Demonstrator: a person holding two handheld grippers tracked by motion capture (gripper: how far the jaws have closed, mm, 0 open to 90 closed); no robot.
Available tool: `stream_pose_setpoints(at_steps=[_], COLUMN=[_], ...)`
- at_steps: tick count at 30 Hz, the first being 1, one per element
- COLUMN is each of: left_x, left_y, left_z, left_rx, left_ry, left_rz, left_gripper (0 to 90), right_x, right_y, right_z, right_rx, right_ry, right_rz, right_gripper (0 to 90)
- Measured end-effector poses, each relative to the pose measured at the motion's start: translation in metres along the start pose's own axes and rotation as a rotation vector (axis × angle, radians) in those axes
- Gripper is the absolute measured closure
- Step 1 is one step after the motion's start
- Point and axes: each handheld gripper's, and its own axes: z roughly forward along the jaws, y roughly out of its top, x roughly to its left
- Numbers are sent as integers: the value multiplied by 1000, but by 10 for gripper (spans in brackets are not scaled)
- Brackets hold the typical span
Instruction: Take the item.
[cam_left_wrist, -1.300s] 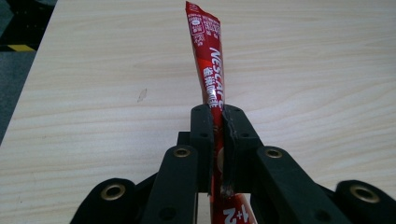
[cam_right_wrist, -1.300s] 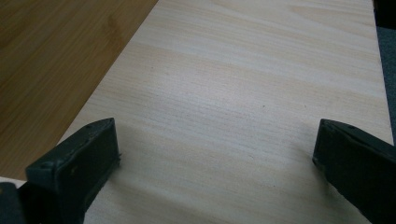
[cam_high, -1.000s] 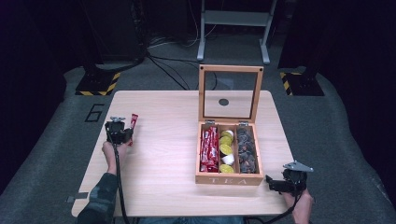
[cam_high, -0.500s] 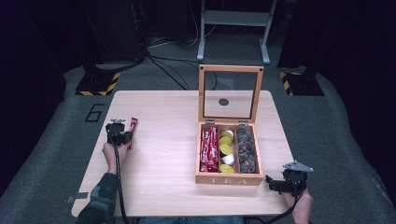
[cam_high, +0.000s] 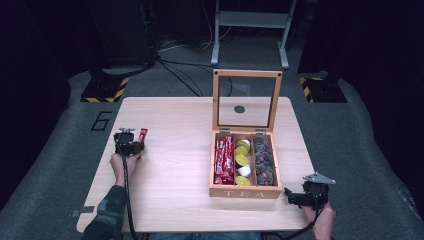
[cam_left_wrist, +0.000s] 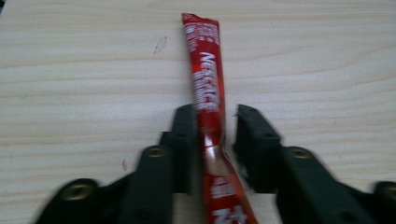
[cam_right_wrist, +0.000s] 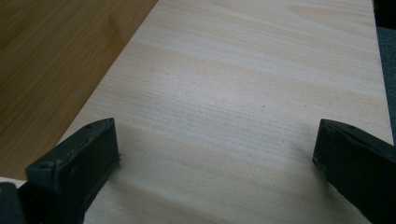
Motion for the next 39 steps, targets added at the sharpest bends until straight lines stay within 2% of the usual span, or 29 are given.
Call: stream_pose_setpoints(at_steps=[3, 5, 7, 8, 9, 12, 19, 23, 26, 31, 32, 39], left_x=[0, 1, 2, 2, 2, 3, 0, -2, -6, -8, -10, -16], left_y=[0, 0, 0, 0, 0, 2, 0, -3, -7, -13, -15, -28], left_z=[-2, -4, -5, -8, -10, -20, -36, -47, -57, -76, -83, -104], left_rx=[8, 8, 8, 5, 3, -8, -53, -81, -91, -113, -142, -177], left_ry=[10, -1, -4, -9, -14, -28, -30, -34, -30, -58, -51, -65], left_rz=[3, 6, 7, 5, 0, 16, 64, 70, 107, 120, 134, 162], left_gripper=[415, 334, 279, 279, 222, 170, 132, 105, 104, 89, 87, 80], right_x=[0, 0, 0, 0, 0, 0, 0, 0, 0, 0, 0, 0], right_y=[0, 0, 0, 0, 0, 0, 0, 0, 0, 0, 0, 0], right_z=[0, 0, 0, 0, 0, 0, 0, 0, 0, 0, 0, 0], right_rx=[0, -1, 0, -1, -1, -1, -1, -1, -1, -1, -1, -2], right_ry=[0, 0, 1, -1, 0, 0, -1, -1, -1, -1, -1, -3], right_rz=[2, 3, 0, 3, 3, 3, 3, 3, 3, 3, 3, 6], right_gripper=[0, 0, 0, 0, 0, 0, 0, 0, 0, 0, 0, 0])
